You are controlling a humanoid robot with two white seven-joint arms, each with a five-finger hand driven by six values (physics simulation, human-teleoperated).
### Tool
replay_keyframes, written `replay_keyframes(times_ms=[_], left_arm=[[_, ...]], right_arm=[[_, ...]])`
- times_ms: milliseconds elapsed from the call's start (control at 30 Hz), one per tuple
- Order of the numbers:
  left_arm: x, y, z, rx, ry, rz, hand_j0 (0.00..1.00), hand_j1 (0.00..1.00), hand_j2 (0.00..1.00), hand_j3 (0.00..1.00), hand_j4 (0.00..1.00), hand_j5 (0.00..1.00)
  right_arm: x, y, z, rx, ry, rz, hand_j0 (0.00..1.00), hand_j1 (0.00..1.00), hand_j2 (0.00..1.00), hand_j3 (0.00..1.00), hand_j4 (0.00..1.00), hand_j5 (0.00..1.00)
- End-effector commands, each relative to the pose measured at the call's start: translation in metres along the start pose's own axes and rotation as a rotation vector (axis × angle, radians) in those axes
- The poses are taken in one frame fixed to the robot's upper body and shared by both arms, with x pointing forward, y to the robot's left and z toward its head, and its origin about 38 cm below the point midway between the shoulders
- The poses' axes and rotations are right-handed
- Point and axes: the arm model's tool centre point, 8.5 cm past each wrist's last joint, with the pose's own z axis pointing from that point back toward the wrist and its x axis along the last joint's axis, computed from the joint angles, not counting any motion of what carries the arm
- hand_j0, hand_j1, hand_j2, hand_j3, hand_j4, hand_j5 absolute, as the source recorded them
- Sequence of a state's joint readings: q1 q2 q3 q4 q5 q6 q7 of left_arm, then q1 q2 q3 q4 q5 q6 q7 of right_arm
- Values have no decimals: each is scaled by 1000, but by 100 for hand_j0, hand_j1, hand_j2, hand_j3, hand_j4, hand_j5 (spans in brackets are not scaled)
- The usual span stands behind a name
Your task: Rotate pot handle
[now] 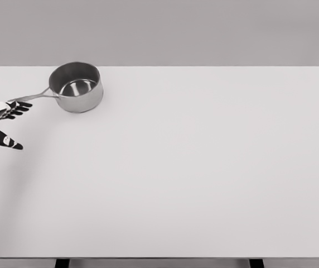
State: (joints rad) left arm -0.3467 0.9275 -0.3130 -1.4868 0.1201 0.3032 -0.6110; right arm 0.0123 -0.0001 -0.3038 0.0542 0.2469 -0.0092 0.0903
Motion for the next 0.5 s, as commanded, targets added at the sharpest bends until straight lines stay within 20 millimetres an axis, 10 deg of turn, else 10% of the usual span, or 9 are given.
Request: replay_keyframes(times_ms=[0,467], left_arm=[[-5,1,0,3,13,7,100,100,100,100,100,100],[-6,13,-2,39,38,-16,100,100,100,100,100,100]], right_arm=[[0,0,0,0,0,0,100,100,100,100,100,100],[0,0,0,0,0,0,100,100,100,100,100,100]])
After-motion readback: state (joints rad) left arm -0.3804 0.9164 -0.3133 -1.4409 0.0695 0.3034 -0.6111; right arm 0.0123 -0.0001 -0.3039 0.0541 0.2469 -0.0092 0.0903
